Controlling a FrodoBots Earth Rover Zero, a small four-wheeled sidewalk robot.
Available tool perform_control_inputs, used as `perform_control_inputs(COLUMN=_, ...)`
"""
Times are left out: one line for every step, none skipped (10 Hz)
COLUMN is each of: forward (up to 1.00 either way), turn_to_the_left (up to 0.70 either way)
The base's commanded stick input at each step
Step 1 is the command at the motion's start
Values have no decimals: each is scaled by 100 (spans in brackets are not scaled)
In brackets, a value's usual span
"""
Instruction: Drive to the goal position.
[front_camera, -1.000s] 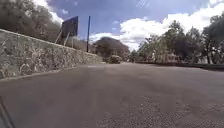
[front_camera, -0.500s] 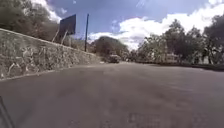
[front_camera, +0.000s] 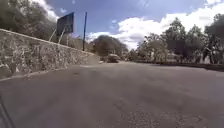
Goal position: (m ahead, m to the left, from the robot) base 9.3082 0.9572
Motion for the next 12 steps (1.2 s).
perform_control_inputs(forward=85, turn_to_the_left=1)
perform_control_inputs(forward=85, turn_to_the_left=1)
perform_control_inputs(forward=85, turn_to_the_left=1)
perform_control_inputs(forward=85, turn_to_the_left=1)
perform_control_inputs(forward=85, turn_to_the_left=1)
perform_control_inputs(forward=85, turn_to_the_left=1)
perform_control_inputs(forward=85, turn_to_the_left=1)
perform_control_inputs(forward=85, turn_to_the_left=1)
perform_control_inputs(forward=85, turn_to_the_left=1)
perform_control_inputs(forward=85, turn_to_the_left=1)
perform_control_inputs(forward=85, turn_to_the_left=1)
perform_control_inputs(forward=85, turn_to_the_left=1)
